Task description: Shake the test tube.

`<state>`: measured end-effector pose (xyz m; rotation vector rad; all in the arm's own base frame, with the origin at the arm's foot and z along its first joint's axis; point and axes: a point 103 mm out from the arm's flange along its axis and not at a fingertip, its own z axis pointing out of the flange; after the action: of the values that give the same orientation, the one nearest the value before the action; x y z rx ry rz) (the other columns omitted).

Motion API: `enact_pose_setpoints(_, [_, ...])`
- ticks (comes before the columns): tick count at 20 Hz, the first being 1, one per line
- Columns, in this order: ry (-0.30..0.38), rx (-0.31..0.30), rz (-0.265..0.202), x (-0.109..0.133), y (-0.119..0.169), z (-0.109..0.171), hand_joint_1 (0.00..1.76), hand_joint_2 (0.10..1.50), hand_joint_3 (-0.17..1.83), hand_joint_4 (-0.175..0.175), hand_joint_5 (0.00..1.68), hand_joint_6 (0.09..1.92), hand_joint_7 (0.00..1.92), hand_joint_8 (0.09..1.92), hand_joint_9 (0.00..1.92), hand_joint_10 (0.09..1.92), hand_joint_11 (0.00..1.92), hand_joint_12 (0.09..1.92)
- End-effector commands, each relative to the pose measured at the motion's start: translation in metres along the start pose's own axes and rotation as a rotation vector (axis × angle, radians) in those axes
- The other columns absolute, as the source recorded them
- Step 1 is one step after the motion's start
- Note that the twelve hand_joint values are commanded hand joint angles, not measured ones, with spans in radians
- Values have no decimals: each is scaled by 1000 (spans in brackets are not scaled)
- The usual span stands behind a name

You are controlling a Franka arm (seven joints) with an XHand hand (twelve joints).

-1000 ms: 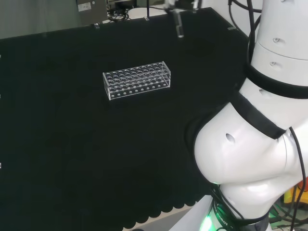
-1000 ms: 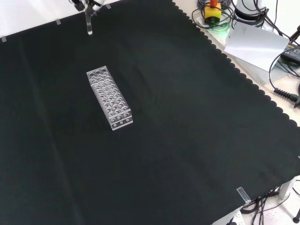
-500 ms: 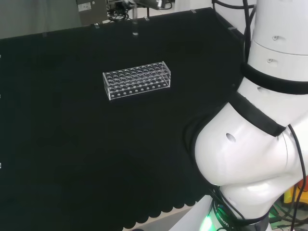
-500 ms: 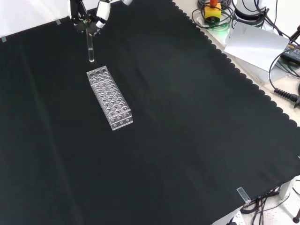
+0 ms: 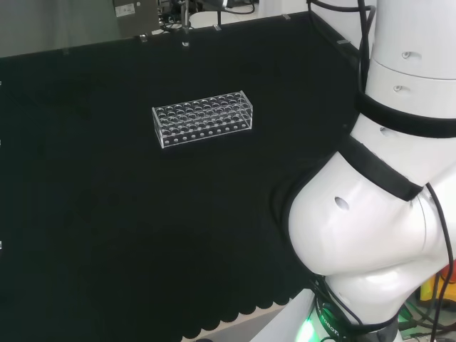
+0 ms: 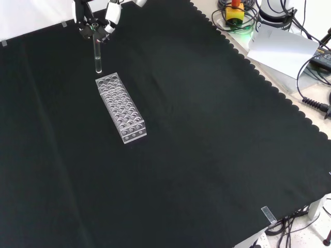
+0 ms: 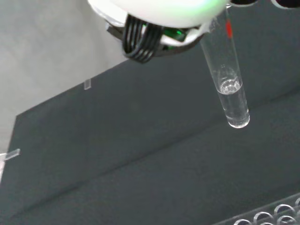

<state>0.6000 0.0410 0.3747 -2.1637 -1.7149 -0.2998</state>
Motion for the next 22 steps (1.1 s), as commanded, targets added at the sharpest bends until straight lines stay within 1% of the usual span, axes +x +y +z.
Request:
enact_pose_setpoints(1, [-100,-2,45,-40,-3,3,1222,682,595,-175,1308,571,1714,485,1615,477,1164,925])
enact_pose_setpoints(3, [-141,-6,74,-62,-5,0,1222,682,595,-175,1308,571,1714,485,1615,477,1164,925])
enact_pose_setpoints(5, [-176,-14,117,-90,-7,-6,1222,682,595,-175,1308,572,1714,486,1615,477,1164,925])
enact_pose_setpoints(10, [-238,-55,256,-158,-13,-34,1222,682,595,-175,1308,572,1714,486,1615,478,1163,926])
enact_pose_setpoints(13, [-254,-85,320,-190,-17,-53,1222,682,596,-175,1308,572,1714,486,1614,478,1162,926])
enact_pose_setpoints(15, [-269,-99,347,-204,-19,-63,1222,682,596,-175,1307,572,1714,486,1614,478,1162,927])
enact_pose_setpoints(18, [-274,-114,376,-216,-21,-71,1221,682,596,-175,1307,572,1714,486,1614,478,1162,927])
enact_pose_setpoints(20, [-266,-115,380,-217,-21,-71,1221,682,596,-175,1307,572,1714,486,1614,479,1161,927])
enact_pose_setpoints(22, [-256,-109,371,-213,-20,-67,1221,682,596,-175,1307,573,1713,486,1613,479,1161,928])
